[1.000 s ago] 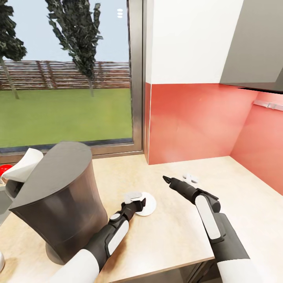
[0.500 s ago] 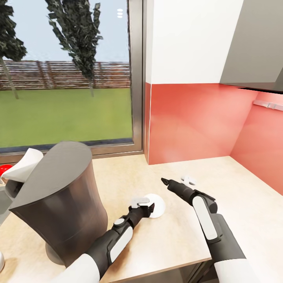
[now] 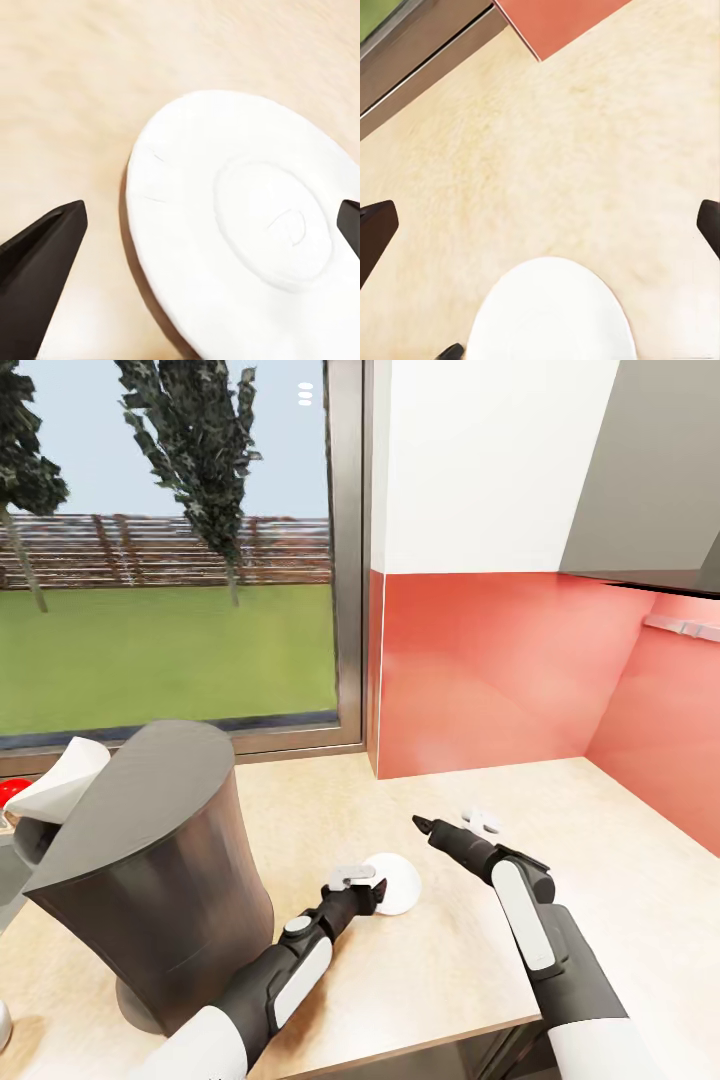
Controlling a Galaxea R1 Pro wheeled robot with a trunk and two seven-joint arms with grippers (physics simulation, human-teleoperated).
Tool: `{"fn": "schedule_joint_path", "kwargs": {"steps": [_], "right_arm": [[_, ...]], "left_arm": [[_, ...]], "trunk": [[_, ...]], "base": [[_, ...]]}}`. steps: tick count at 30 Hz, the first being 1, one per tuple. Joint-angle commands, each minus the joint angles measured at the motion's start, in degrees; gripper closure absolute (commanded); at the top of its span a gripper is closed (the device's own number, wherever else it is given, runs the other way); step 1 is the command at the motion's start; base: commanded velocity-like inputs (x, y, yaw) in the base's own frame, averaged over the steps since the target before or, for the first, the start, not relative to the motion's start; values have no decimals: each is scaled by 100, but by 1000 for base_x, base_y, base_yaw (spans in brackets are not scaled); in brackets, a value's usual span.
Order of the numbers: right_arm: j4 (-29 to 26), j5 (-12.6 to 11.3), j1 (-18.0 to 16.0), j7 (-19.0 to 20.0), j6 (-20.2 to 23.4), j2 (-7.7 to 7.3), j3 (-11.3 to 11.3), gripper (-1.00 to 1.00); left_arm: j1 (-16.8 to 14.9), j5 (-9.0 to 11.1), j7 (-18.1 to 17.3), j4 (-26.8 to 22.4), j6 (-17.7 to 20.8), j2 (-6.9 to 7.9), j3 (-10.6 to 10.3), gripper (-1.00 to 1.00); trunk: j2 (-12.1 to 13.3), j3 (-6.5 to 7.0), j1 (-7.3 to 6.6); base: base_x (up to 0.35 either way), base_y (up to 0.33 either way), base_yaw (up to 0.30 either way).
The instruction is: Set up a coffee station on the kitchen countertop: keep the coffee maker on the countertop, move the bottle of coffee from the kitchen shelf to the counter next to the coffee maker, place a paper coffee filter on top of the coffee maker, put the saucer next to the coffee maker with the coffee cup on the saucer, and place the electric kettle next to the coffee maker.
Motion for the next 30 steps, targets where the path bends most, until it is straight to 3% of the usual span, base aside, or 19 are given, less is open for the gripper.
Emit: {"fn": "schedule_joint_path", "kwargs": {"steps": [1, 4, 12, 13, 15, 18, 21, 30], "right_arm": [[10, -60, -5, -58, 18, -1, 4, -100], [107, -96, -5, -63, 18, 4, 4, -100], [365, -202, -5, -50, 15, 35, -32, -100], [1059, -604, -5, -47, 15, 35, -35, -100], [1134, -1161, -5, -48, 18, 23, -38, -100], [1169, -1562, -5, -51, 19, 8, -34, -100], [1180, -1619, -5, -56, 19, 11, -32, -100], [1332, -1652, -5, -68, 19, 40, -40, -100]], "left_arm": [[-8, 86, 42, 22, 52, 4, -21, -100], [-40, 79, 43, 23, 89, -1, 56, -100], [-57, 302, 43, -133, 291, 0, 293, -100], [-57, 349, 48, -283, 732, 3, 785, -100], [-57, 350, 101, -311, 787, 0, 819, -100], [-57, 368, 249, -376, 1024, -1, 861, -100], [-53, 378, 279, -417, 1156, -1, 966, -100], [-33, 416, 289, -444, 1783, -12, 1590, -100]], "trunk": [[-10, -14, 5], [-10, -14, 5], [-10, -14, 5], [-10, -14, 5], [-10, -14, 5], [-10, -14, 5], [-10, -14, 5], [-10, -14, 5]], "base": [[0, 0, 0], [0, 0, 0], [0, 0, 0], [0, 0, 0], [0, 0, 0], [0, 0, 0], [0, 0, 0], [0, 0, 0]]}}
